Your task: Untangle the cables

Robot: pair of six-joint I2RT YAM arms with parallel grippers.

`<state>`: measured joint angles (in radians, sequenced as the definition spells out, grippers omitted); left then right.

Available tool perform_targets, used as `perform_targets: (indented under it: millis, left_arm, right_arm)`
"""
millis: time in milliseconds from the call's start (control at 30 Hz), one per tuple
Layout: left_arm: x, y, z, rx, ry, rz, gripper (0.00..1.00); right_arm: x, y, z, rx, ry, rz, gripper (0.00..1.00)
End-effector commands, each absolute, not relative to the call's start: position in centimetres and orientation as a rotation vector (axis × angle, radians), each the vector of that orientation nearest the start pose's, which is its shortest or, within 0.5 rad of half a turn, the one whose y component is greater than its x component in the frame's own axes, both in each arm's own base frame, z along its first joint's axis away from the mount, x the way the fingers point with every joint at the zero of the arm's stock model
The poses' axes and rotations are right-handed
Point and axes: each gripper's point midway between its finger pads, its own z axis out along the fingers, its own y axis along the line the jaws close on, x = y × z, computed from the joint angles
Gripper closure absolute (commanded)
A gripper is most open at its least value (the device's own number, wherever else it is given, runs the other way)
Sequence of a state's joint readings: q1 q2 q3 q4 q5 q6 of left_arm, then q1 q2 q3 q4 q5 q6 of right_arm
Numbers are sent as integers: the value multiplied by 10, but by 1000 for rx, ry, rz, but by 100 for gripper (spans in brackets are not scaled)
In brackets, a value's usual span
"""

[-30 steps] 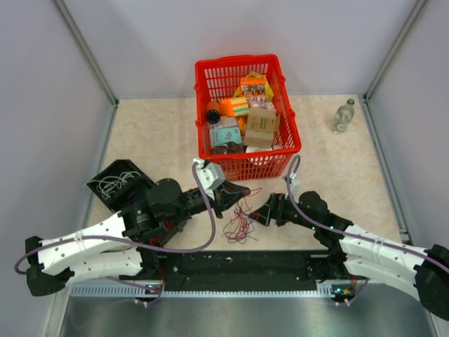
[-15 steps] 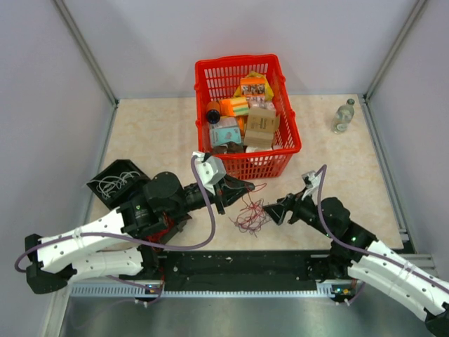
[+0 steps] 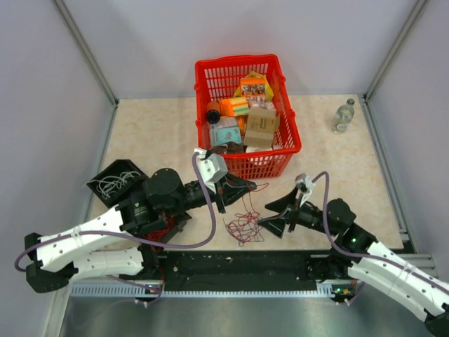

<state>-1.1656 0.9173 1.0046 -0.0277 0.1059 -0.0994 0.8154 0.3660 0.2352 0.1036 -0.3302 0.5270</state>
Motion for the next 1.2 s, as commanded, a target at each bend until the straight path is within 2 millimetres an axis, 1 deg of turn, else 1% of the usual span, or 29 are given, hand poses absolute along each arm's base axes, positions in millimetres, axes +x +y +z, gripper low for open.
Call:
perform_targets:
  millis: [0, 67, 167, 233, 267, 333, 367, 400, 433, 467, 533, 600, 633, 667, 700, 767, 800, 867, 933, 1033, 1100, 1167]
  left_arm:
    - [111, -325, 417, 855, 1250, -1131, 100]
    - [112, -323, 419, 840, 1251, -1133, 100]
    - [113, -320, 423, 819, 1247, -1129, 100]
    - [114, -319, 425, 810, 1252, -1125, 100]
    - [115, -318, 427, 801, 1249, -1124, 100]
    - [115, -316, 433, 791, 1240, -1125, 100]
    - [116, -314, 429, 796, 1262, -1113, 100]
    - [116, -313, 433, 791, 1259, -1112, 100]
    - [115, -310, 438, 790, 1249, -1110, 100]
    - [114, -307, 446, 786, 1235, -1107, 100]
    - [111, -296, 468, 773, 1197, -1098, 100]
    - [108, -279, 495, 754, 1152, -1071, 100]
    - [107, -264, 518, 725, 1113, -1056, 100]
    - [105, -253, 534, 707, 1089, -1044, 100]
    - [102, -242, 546, 699, 1062, -1031, 100]
    - [105, -215, 571, 632, 1033, -967, 100]
    - [105, -203, 580, 607, 1014, -949, 100]
    - [102, -181, 595, 566, 974, -919, 100]
    - [103, -165, 603, 533, 965, -891, 100]
    - [112, -146, 602, 469, 1022, -835, 100]
    - [125, -140, 588, 422, 1122, -778, 100]
    - [142, -133, 563, 360, 1253, -701, 100]
  right_arm:
    - [108, 261, 211, -632, 1593, 1398, 13]
    - [106, 268, 215, -658, 1574, 1406, 13]
    - [101, 277, 213, -693, 1589, 1396, 14]
    - [109, 277, 209, -645, 1614, 1357, 18]
    - [114, 277, 207, -613, 1630, 1343, 24]
    - [120, 278, 205, -587, 1648, 1322, 44]
    - [126, 279, 200, -546, 1685, 1305, 60]
    - [132, 279, 194, -504, 1711, 1290, 82]
    - [137, 279, 188, -456, 1738, 1280, 100]
    - [148, 276, 177, -375, 1790, 1237, 100]
    - [169, 260, 150, -170, 1916, 1103, 100]
    - [187, 225, 114, 82, 2045, 881, 100]
    - [194, 197, 95, 216, 2098, 711, 100]
    - [200, 170, 84, 345, 2113, 569, 100]
    - [201, 152, 76, 417, 2129, 493, 100]
    - [202, 117, 60, 577, 2162, 372, 100]
    - [204, 107, 55, 621, 2167, 354, 100]
    - [204, 95, 48, 667, 2180, 326, 100]
    - [204, 89, 49, 666, 2178, 299, 100]
    - [203, 83, 50, 649, 2182, 253, 100]
    - [204, 83, 54, 629, 2170, 258, 100]
    - [206, 82, 59, 602, 2151, 261, 100]
